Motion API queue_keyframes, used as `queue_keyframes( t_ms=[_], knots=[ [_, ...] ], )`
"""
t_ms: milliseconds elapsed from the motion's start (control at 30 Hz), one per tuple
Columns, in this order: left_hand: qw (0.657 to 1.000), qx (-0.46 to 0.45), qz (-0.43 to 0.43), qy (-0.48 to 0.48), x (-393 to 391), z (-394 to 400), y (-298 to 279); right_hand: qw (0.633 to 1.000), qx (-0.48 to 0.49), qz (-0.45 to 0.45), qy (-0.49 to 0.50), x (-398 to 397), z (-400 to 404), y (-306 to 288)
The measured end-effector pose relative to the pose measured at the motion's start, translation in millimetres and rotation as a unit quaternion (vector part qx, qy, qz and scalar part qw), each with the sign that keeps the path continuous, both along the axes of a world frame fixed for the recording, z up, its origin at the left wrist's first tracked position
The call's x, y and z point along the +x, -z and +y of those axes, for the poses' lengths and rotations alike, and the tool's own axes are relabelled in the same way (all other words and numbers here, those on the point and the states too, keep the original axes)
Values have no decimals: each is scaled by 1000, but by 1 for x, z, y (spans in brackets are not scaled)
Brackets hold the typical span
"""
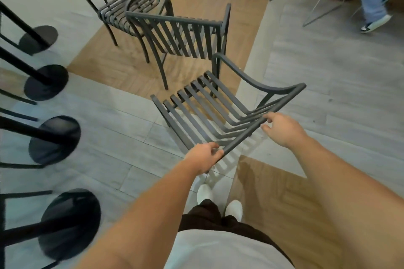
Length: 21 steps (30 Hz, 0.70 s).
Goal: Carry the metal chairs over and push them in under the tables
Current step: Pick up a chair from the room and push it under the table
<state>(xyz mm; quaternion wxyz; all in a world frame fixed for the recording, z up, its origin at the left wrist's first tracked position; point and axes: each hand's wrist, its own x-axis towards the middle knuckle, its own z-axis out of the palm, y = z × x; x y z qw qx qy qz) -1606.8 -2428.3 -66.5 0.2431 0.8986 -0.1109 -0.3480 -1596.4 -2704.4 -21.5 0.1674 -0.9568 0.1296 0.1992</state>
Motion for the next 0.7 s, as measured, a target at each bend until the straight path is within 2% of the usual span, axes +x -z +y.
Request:
queue_keyframes(
  t_ms=[467, 600, 700],
  knots=[
    [1000, -14, 23, 10, 41, -12, 25, 990, -62, 68, -106, 51, -1, 13],
    [999, -17, 45, -14, 41, -25, 32, 972, -66, 138, -180, 70, -10, 23],
    [997, -14, 72, -33, 38, -39, 36, 943, -97, 188, -255, 83, -25, 33]
  ],
)
